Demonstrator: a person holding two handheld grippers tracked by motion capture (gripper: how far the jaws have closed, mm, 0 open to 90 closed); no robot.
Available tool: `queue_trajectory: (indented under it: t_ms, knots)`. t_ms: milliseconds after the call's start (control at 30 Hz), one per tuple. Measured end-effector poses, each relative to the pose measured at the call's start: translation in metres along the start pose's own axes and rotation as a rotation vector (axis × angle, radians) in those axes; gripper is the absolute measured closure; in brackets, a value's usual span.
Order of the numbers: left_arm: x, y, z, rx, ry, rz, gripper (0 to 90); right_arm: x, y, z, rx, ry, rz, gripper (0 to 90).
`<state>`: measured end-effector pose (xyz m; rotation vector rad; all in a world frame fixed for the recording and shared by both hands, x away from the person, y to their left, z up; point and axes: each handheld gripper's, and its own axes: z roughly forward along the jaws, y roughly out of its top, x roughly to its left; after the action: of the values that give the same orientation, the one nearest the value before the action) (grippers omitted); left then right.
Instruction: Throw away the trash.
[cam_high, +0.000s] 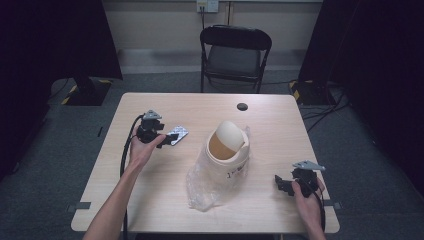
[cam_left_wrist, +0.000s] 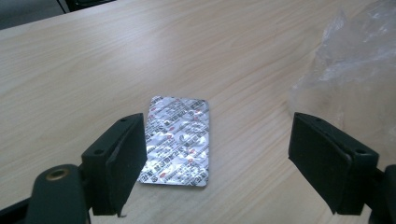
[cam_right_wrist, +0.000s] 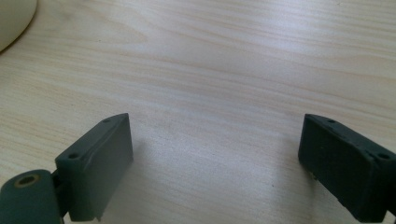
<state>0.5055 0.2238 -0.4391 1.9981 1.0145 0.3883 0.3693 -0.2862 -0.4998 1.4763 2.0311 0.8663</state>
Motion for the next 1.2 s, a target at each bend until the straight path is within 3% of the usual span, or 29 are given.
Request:
queue_trajectory:
  t_ms: [67,100,300,400,433,533,567,633,833,1000,1033,1133,1167,1200]
  knots:
    - [0.006,-0.003,0.004,0.006,0.001,-0.012,19.0,0.000,0.000,0.000,-0.001,0.000,-0.002,9.4]
    - [0.013,-0.005,0.009,0.043,-0.020,-0.014,18.8,0.000,0.000,0.000,-0.002,0.000,-0.002,9.3]
    - [0.026,-0.007,0.018,0.038,-0.005,-0.014,18.3,0.000,0.000,0.000,-0.002,0.001,-0.002,9.4]
    - [0.032,-0.013,0.024,0.061,-0.015,-0.026,18.3,0.000,0.000,0.000,-0.002,0.001,-0.002,9.3]
    - [0.033,-0.015,0.029,0.073,-0.037,-0.050,18.4,0.000,0.000,0.000,-0.002,0.001,-0.002,9.4]
    - [0.029,-0.016,0.035,0.084,-0.035,-0.042,19.4,0.000,0.000,0.000,-0.002,0.001,-0.002,9.4]
    - [0.026,-0.015,0.038,0.092,-0.017,-0.008,19.4,0.000,0.000,0.000,-0.002,0.001,-0.002,9.3]
    - [0.022,-0.013,0.043,0.082,-0.007,0.005,21.7,0.000,0.000,0.000,-0.001,0.005,-0.005,9.3]
    - [0.022,-0.018,0.054,0.111,0.019,-0.004,22.3,0.001,-0.001,-0.001,0.000,0.015,-0.014,9.3]
    - [0.022,-0.021,0.059,0.145,0.018,0.022,22.1,0.001,-0.001,-0.001,0.000,0.016,-0.015,9.3]
    - [0.022,-0.021,0.060,0.134,0.026,0.003,23.3,0.001,-0.001,-0.001,0.000,0.017,-0.016,9.3]
    - [0.018,-0.021,0.061,0.147,0.034,0.044,19.0,0.001,-0.001,-0.001,0.000,0.018,-0.017,9.3]
    - [0.015,-0.021,0.062,0.158,0.053,0.075,20.0,0.001,-0.001,-0.001,0.000,0.017,-0.016,9.4]
    - [0.015,-0.021,0.062,0.155,0.054,0.074,21.8,0.001,-0.001,-0.001,0.000,0.017,-0.016,9.4]
